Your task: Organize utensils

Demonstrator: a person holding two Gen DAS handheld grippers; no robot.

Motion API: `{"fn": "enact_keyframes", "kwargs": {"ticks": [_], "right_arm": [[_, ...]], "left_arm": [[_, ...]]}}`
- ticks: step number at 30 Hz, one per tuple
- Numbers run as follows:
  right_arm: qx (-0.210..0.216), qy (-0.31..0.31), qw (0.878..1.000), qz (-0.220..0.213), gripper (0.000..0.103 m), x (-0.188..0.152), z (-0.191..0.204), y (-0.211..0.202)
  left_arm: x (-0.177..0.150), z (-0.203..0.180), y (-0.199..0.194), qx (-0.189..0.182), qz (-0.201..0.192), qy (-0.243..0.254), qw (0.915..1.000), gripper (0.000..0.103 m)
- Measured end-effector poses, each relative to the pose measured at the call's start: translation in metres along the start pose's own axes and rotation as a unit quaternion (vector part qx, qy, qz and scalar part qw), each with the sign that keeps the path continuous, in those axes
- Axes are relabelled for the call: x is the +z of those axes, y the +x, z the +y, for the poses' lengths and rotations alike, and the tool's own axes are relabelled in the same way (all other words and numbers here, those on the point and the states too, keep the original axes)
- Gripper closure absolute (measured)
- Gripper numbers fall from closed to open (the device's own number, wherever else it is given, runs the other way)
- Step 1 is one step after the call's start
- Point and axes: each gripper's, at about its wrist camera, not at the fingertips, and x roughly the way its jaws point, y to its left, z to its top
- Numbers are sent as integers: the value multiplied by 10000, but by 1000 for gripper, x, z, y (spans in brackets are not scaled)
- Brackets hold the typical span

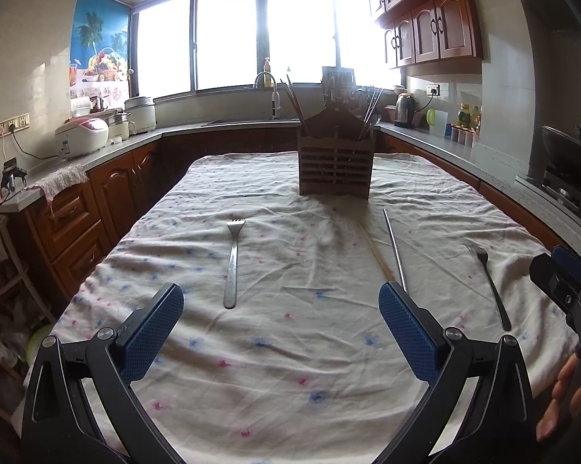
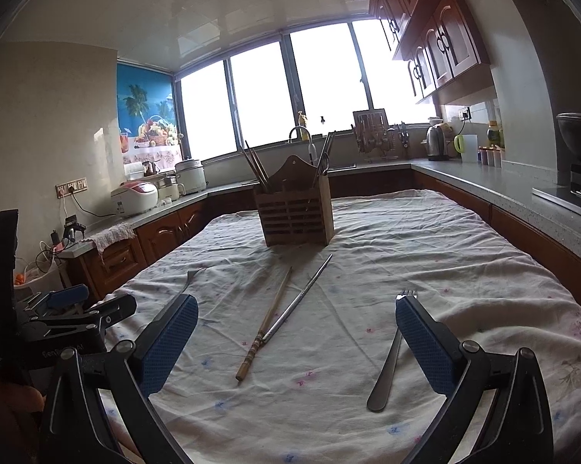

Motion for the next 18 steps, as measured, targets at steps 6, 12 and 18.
{"fn": "enact_keyframes", "kwargs": {"ticks": [6, 12, 18], "right_arm": [[11, 37, 10000, 56, 0, -2, -2, -1], [20, 11, 10000, -25, 0, 0, -1, -4], [36, 12, 10000, -4, 0, -1, 0, -3]], "left_arm": [[0, 1, -1, 45, 20, -16, 10000, 0], [1, -1, -5, 19, -19, 34, 10000, 0], [2, -1, -6, 34, -39, 25, 10000, 0]]}}
